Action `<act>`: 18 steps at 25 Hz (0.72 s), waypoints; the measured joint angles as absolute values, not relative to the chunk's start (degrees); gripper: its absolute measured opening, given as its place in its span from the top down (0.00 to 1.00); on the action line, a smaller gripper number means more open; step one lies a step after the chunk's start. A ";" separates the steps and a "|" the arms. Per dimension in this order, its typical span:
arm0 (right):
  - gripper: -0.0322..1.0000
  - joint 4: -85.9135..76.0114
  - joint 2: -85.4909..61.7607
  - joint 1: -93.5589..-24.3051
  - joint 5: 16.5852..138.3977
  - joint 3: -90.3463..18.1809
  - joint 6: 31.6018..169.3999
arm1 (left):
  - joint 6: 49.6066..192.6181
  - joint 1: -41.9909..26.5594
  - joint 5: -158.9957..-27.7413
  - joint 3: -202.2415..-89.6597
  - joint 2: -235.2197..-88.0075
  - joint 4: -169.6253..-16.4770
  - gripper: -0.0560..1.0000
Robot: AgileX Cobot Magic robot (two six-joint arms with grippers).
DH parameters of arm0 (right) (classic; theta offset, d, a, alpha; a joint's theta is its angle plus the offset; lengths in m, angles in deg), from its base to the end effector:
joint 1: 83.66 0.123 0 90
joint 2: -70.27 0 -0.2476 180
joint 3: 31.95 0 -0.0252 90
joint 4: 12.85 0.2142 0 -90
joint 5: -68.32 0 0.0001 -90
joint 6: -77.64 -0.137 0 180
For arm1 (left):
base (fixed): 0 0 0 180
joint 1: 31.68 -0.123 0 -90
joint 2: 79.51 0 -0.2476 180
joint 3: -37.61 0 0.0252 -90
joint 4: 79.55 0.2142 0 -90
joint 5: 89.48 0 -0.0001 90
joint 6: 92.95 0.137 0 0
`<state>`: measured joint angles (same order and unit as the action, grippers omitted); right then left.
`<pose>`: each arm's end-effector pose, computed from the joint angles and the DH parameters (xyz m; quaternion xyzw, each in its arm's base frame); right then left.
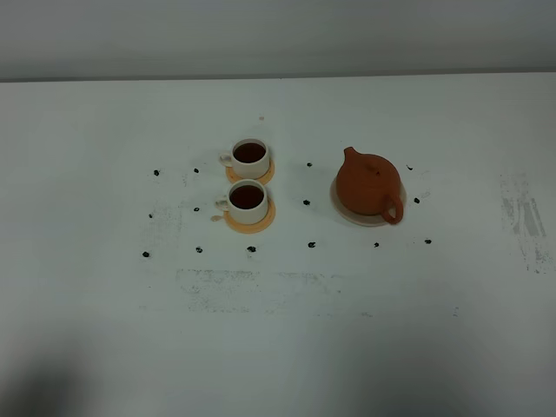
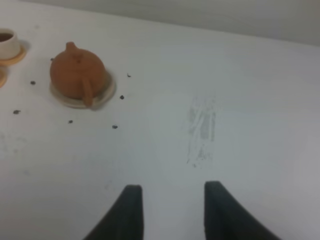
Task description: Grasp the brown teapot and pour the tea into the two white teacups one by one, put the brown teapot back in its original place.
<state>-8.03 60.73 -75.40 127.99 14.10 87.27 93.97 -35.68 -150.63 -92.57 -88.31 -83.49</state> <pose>0.0401 0.0159 0.2477 -0.1327 0.8334 0.0356 0.5354 0.0443 -0.0052 0.2261 0.0228 0.8642 0.0135 0.5024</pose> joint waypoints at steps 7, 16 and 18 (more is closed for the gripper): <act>0.66 -7.88 61.66 -75.73 129.48 15.67 87.02 | 93.97 -35.68 -150.63 -92.57 -88.31 -83.49 0.62; 0.66 -7.82 61.66 -76.96 129.48 15.69 86.98 | 93.97 -35.68 -150.63 -92.57 -88.31 -83.49 0.62; 0.66 -7.82 61.66 -76.96 129.48 15.69 86.98 | 93.97 -35.68 -150.63 -92.57 -88.31 -83.49 0.62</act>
